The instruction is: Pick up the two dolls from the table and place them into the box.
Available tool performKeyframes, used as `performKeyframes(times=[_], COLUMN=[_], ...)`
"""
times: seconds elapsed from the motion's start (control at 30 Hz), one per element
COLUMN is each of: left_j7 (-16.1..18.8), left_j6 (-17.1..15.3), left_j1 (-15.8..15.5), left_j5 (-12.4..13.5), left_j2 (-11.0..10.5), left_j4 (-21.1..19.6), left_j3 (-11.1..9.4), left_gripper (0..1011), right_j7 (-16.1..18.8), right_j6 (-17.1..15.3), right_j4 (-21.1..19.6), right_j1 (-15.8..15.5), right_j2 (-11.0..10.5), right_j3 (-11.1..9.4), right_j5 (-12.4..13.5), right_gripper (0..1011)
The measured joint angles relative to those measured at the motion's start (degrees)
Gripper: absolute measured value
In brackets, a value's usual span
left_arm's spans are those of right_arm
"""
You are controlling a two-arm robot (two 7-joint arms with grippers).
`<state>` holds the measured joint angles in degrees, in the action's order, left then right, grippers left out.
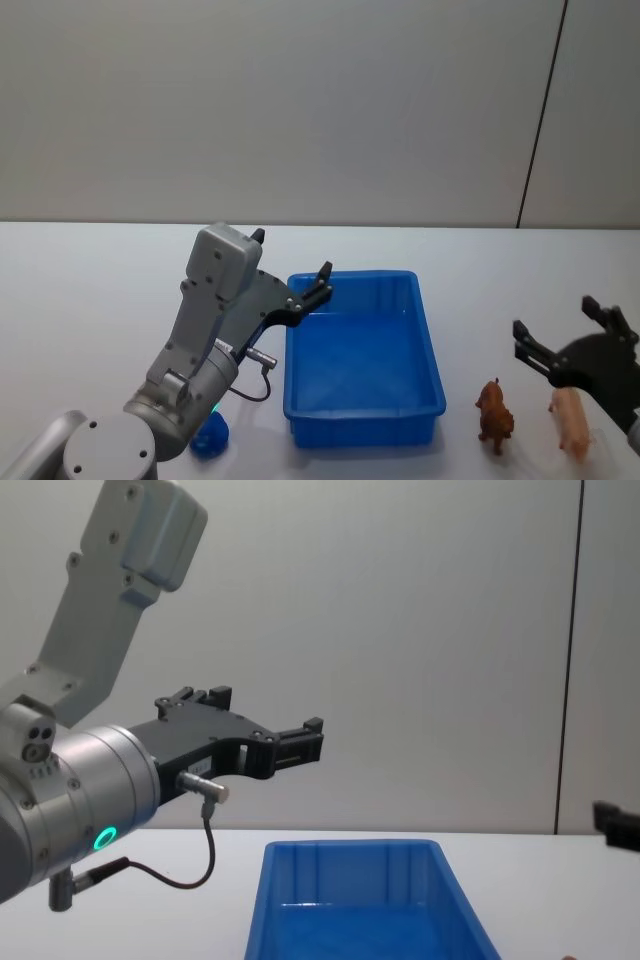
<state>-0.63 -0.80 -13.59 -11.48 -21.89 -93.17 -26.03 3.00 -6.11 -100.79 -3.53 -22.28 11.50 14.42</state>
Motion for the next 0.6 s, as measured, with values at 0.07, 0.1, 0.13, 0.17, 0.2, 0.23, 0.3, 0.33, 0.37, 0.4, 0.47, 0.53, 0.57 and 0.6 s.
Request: performKeyframes(times=[0.07,0.1,0.13,0.17,0.2,0.23,0.3,0.33,0.37,0.4,0.47,0.53,0.57,0.6], left_j7=[0.0,0.0,0.0,0.0,0.0,0.0,0.0,0.0,0.0,0.0,0.0,0.0,0.0,0.0], left_j6=[0.0,0.0,0.0,0.0,0.0,0.0,0.0,0.0,0.0,0.0,0.0,0.0,0.0,0.0], left_j1=[0.0,0.0,0.0,0.0,0.0,0.0,0.0,0.0,0.0,0.0,0.0,0.0,0.0,0.0], left_j5=[0.0,0.0,0.0,0.0,0.0,0.0,0.0,0.0,0.0,0.0,0.0,0.0,0.0,0.0], left_j2=[0.0,0.0,0.0,0.0,0.0,0.0,0.0,0.0,0.0,0.0,0.0,0.0,0.0,0.0], left_j4=[0.0,0.0,0.0,0.0,0.0,0.0,0.0,0.0,0.0,0.0,0.0,0.0,0.0,0.0], left_j3=[0.0,0.0,0.0,0.0,0.0,0.0,0.0,0.0,0.0,0.0,0.0,0.0,0.0,0.0], left_gripper=[1001,1001,1001,1001,1001,1001,1001,1001,1001,1001,1001,1001,1001,1001], right_j7=[-0.35,-0.51,-0.84,-0.99,-1.3,-1.43,-1.73,-1.85,-2.05,-2.23,-2.42,-2.45,-2.45,-2.44], right_j6=[-0.77,-1.11,-1.84,-2.18,-2.85,-3.28,-3.96,-4.31,-4.95,-5.55,-6.58,-7.23,-7.54,-8.02], right_j4=[0.0,0.0,0.01,0.03,0.12,0.16,0.27,0.37,0.52,0.68,1.01,1.24,1.38,1.65], right_j1=[-0.29,-0.43,-0.71,-0.83,-1.04,-1.14,-1.29,-1.38,-1.49,-1.57,-1.67,-1.7,-1.72,-1.75], right_j2=[-0.33,-0.47,-0.74,-0.85,-1.05,-1.14,-1.3,-1.38,-1.5,-1.57,-1.65,-1.66,-1.66,-1.66], right_j3=[-0.17,-0.26,-0.42,-0.5,-0.63,-0.71,-0.82,-0.9,-0.99,-1.07,-1.19,-1.21,-1.23,-1.25], right_j5=[-0.21,-0.33,-0.54,-0.64,-0.83,-0.94,-1.06,-1.13,-1.22,-1.29,-1.34,-1.35,-1.35,-1.35], right_gripper=[1001,1001,1001,1001,1001,1001,1001,1001,1001,1001,1001,1001,1001,1001])
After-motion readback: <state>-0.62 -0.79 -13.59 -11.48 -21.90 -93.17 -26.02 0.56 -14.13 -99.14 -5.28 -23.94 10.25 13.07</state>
